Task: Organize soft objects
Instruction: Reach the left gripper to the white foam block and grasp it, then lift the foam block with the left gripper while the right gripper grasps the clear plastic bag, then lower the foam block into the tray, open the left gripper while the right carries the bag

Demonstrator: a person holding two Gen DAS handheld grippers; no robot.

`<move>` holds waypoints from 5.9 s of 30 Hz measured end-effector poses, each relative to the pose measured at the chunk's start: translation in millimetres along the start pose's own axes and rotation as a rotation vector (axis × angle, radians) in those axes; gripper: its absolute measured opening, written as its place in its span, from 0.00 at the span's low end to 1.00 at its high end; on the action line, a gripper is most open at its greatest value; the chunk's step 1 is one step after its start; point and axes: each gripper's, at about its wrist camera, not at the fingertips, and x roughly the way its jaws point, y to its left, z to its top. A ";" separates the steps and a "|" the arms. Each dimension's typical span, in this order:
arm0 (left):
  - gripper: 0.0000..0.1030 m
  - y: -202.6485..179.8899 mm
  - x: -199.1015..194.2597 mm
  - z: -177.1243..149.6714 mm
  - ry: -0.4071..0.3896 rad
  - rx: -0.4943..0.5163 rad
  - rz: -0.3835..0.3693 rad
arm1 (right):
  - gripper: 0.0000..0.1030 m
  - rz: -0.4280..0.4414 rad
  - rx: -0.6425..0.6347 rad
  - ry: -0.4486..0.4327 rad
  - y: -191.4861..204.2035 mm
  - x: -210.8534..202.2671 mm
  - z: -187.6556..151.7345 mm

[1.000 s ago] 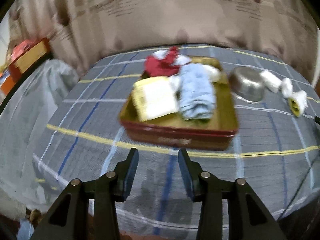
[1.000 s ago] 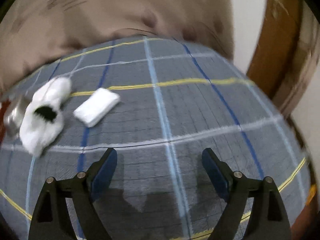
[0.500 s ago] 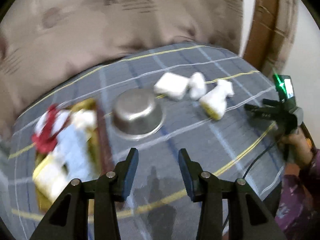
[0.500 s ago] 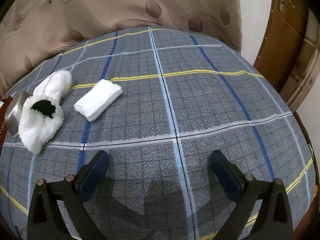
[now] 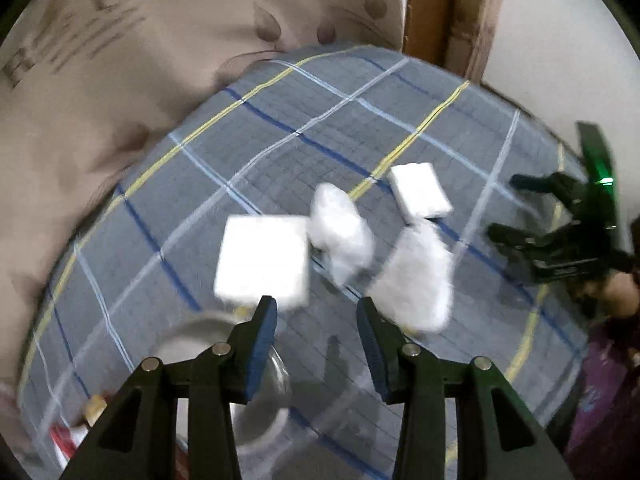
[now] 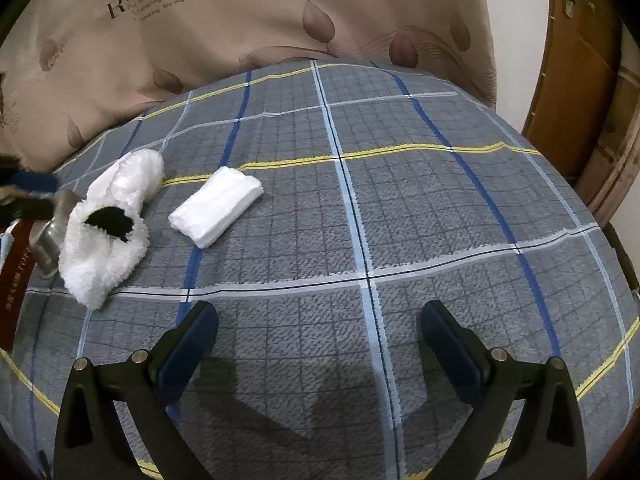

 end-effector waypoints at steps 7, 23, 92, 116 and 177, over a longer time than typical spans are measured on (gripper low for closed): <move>0.41 27.3 32.7 24.9 0.038 0.000 0.031 | 0.99 0.025 -0.007 0.000 0.7 0.4 1.3; 0.69 107.8 76.0 27.1 0.141 -0.224 -0.247 | 1.00 0.056 -0.018 0.001 3.3 0.2 1.9; 0.26 208.2 -97.3 -102.1 -0.362 -0.811 0.238 | 0.83 0.371 0.016 0.412 147.4 75.5 132.5; 0.26 205.6 -153.3 -194.9 -0.438 -0.965 0.177 | 0.31 0.450 -0.183 0.258 279.3 64.7 170.5; 0.33 99.5 -124.8 -330.4 -0.299 -1.002 0.257 | 0.31 0.696 -0.264 0.256 300.6 -61.7 12.2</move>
